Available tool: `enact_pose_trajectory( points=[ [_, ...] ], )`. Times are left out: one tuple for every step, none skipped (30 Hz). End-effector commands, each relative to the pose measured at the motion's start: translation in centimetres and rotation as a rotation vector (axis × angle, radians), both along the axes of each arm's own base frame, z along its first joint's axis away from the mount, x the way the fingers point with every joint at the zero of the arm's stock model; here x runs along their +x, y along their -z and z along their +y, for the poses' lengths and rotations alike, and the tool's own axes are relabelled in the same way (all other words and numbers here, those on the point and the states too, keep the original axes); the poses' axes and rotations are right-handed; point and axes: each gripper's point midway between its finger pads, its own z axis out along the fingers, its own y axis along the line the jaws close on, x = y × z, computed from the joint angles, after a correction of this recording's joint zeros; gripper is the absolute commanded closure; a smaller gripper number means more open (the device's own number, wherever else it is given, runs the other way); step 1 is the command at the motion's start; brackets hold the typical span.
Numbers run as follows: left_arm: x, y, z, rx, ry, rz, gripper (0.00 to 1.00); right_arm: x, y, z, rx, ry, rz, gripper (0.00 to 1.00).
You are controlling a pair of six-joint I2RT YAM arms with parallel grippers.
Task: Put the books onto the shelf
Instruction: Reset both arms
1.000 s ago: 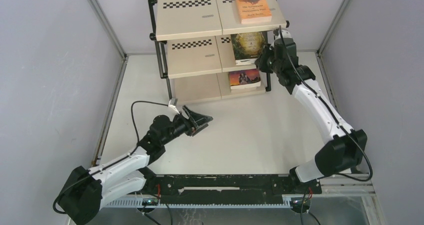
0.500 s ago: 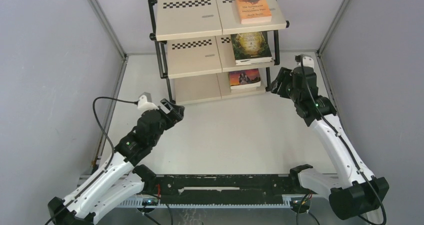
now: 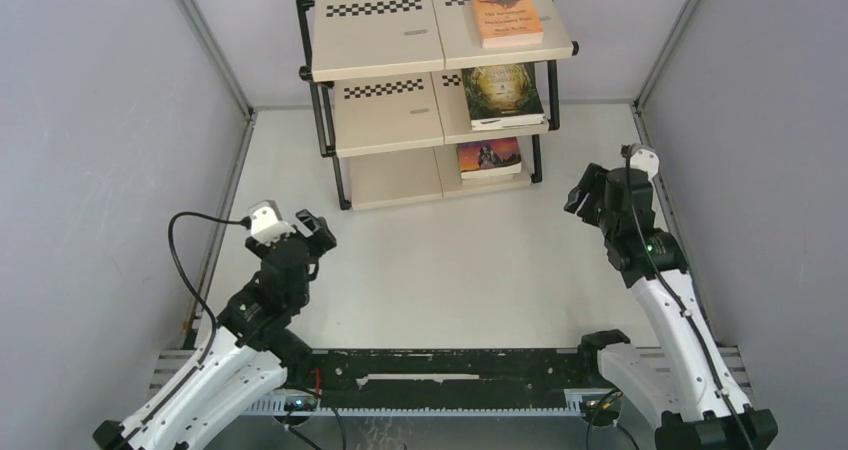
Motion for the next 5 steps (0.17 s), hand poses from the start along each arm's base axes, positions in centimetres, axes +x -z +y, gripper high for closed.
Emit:
enact_pose_trajectory(
  points=[
    [0.08, -0.17, 1.25, 0.080, -0.035, -0.025, 0.13, 0.21, -1.77, -1.04, -0.011, 0.051, -0.092, 0.31],
    [0.06, -0.12, 1.28, 0.080, -0.035, -0.027, 0.13, 0.19, -1.92, -1.26, -0.015, 0.061, -0.098, 0.30],
    [0.04, -0.14, 1.34, 0.080, -0.037, -0.030, 0.13, 0.18, -2.07, -1.43, -0.016, 0.069, -0.105, 0.28],
    [0.01, -0.14, 1.36, 0.078, -0.038, -0.033, 0.13, 0.17, -2.24, -1.65, -0.013, 0.083, -0.112, 0.26],
    [-0.01, -0.14, 1.39, 0.079, -0.038, -0.034, 0.13, 0.11, -2.41, -1.94, -0.011, 0.103, -0.120, 0.23]
  ],
)
